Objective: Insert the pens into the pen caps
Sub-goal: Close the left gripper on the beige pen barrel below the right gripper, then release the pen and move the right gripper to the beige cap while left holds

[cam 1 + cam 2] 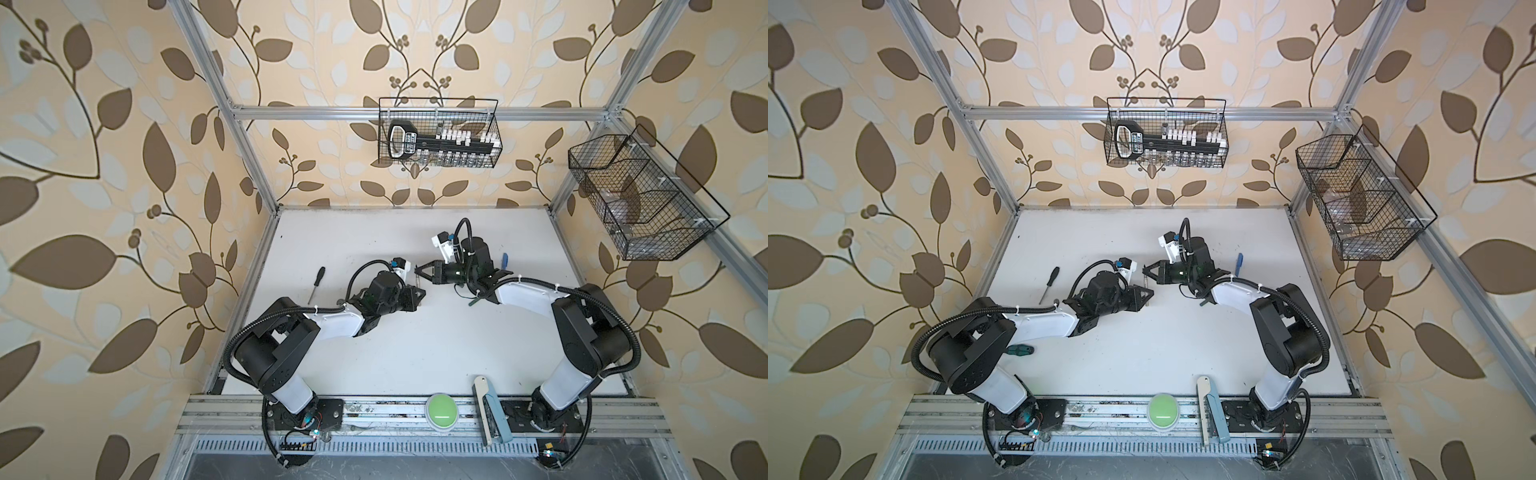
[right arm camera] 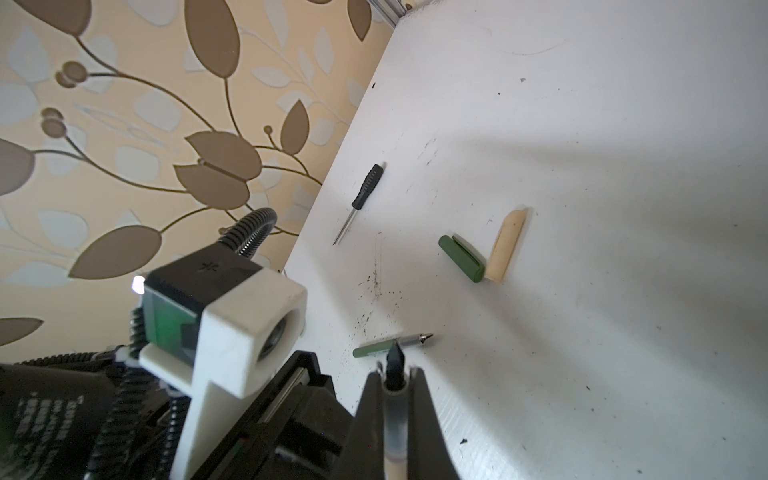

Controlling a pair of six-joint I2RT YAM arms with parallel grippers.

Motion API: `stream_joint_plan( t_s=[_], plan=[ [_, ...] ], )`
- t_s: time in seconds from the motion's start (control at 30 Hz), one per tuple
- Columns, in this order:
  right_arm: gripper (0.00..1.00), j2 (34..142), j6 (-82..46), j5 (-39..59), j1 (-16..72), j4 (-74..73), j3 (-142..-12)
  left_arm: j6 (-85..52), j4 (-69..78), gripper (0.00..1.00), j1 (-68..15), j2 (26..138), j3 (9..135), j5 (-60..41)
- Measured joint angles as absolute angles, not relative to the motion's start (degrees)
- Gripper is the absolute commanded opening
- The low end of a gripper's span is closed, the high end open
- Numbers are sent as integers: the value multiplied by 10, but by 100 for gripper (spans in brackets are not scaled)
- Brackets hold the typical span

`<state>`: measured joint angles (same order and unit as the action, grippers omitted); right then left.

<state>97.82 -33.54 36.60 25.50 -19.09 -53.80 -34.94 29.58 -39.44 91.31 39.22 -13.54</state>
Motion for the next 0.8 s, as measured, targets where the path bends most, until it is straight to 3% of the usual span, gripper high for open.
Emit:
stream_joint_plan(
  t_s=[0.07, 0.2, 0.27, 0.53, 0.8],
  plan=[
    [5, 978, -337, 369, 255, -197, -536, -349, 286, 2, -394, 907, 392, -134],
    [35, 971, -338, 369, 255, -194, -531, -338, 259, 1, -394, 888, 392, -128],
    [42, 960, -327, 357, 255, -171, -532, -327, 236, 0, -394, 870, 392, -116],
    [45, 960, -259, 199, 270, 47, -688, -282, 90, 1, -393, 734, 392, -22],
    [47, 1130, -219, 116, 303, 183, -891, -253, -17, 2, -393, 593, 382, 56]
  ],
)
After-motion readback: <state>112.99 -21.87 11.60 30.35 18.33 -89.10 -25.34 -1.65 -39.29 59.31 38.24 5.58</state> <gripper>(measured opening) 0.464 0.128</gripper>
